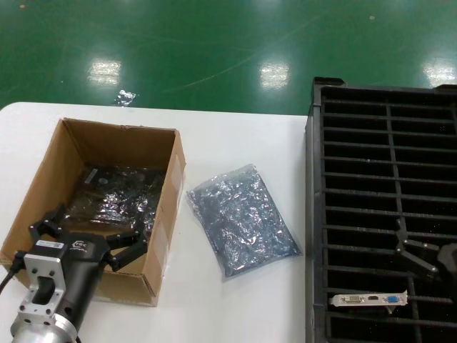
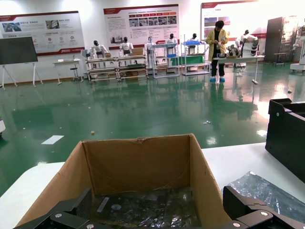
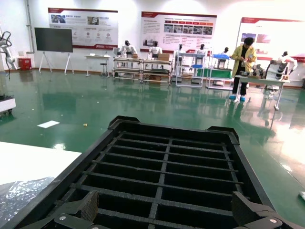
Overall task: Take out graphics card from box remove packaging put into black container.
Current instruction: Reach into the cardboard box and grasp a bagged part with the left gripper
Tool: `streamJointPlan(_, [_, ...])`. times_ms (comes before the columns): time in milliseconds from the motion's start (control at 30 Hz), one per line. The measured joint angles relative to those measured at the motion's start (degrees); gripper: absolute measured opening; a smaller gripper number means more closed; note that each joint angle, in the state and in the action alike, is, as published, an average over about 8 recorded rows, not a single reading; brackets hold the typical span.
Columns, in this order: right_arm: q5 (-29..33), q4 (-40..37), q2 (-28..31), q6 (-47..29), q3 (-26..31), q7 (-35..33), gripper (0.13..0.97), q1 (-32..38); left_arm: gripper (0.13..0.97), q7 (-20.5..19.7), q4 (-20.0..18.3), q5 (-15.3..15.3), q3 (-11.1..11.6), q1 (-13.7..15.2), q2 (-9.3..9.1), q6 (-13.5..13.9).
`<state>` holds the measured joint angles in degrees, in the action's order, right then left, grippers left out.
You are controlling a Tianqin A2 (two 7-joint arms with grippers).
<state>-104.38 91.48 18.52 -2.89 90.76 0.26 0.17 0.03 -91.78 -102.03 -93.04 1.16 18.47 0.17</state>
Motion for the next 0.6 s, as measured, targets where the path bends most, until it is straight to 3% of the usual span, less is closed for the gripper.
streamJointPlan(400, [0.00,0.00,0.00,0.00,0.00,0.00,0.966,0.00,0.966,0.51,-0.07,0.43,0.36,0.12,0.25,0.44])
streamJointPlan(500, [0.00,0.00,0.00,0.00,0.00,0.00,0.966,0.00,0.966,1.96,0.01,1.70,0.80,0.68,1.17,0.95])
streamJointPlan(600, [0.00,0.00,0.00,0.00,0.00,0.00,0.966,0.00,0.966,4.14,0.46,3.89,0.92,2.03,3.28,1.52])
